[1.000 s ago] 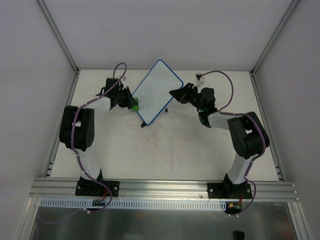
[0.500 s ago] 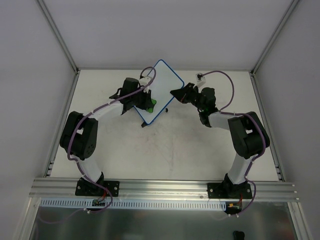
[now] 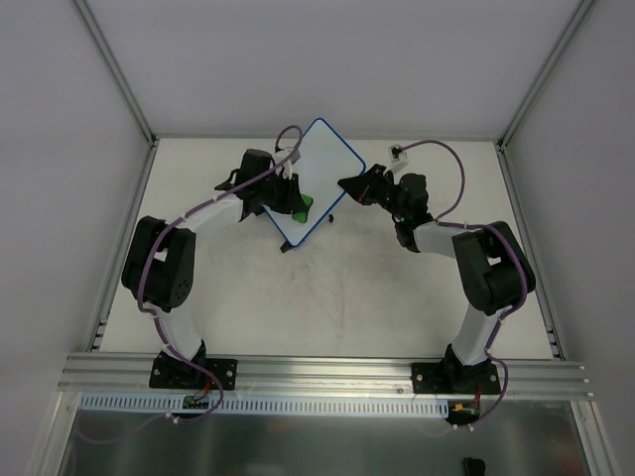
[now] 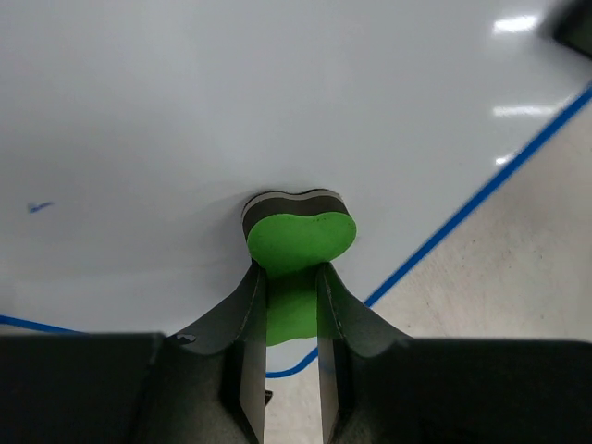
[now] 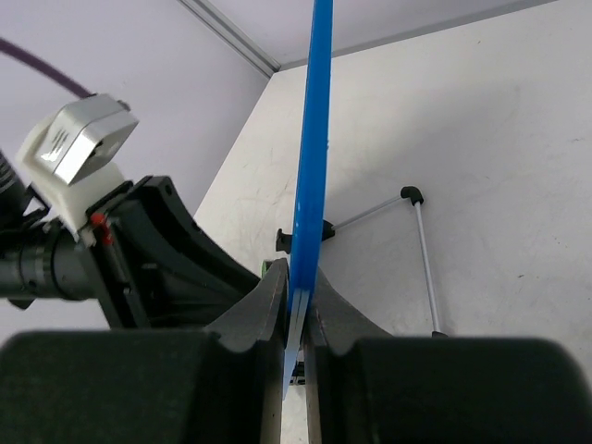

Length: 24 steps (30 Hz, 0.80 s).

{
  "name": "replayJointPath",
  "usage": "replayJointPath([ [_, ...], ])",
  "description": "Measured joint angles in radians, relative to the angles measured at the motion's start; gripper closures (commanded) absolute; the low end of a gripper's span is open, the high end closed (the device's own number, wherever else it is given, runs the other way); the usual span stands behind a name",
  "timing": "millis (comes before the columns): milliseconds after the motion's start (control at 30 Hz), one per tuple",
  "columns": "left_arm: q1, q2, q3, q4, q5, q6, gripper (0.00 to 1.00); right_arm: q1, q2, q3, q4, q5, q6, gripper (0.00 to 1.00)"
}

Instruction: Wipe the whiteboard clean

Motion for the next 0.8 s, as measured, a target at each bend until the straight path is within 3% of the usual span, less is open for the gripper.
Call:
replayJointPath([
  [300, 0.184, 0.097, 0.06, 0.007, -0.003, -0.197, 1.0, 0.005, 0.0, 0.0, 0.008, -0.004, -0.003, 1.0],
  [800, 0.2, 0.127, 0.106, -0.014, -0.088, -0.341, 1.0, 0.006, 0.0, 0.0, 0.007, -0.001, -0.005, 1.0],
])
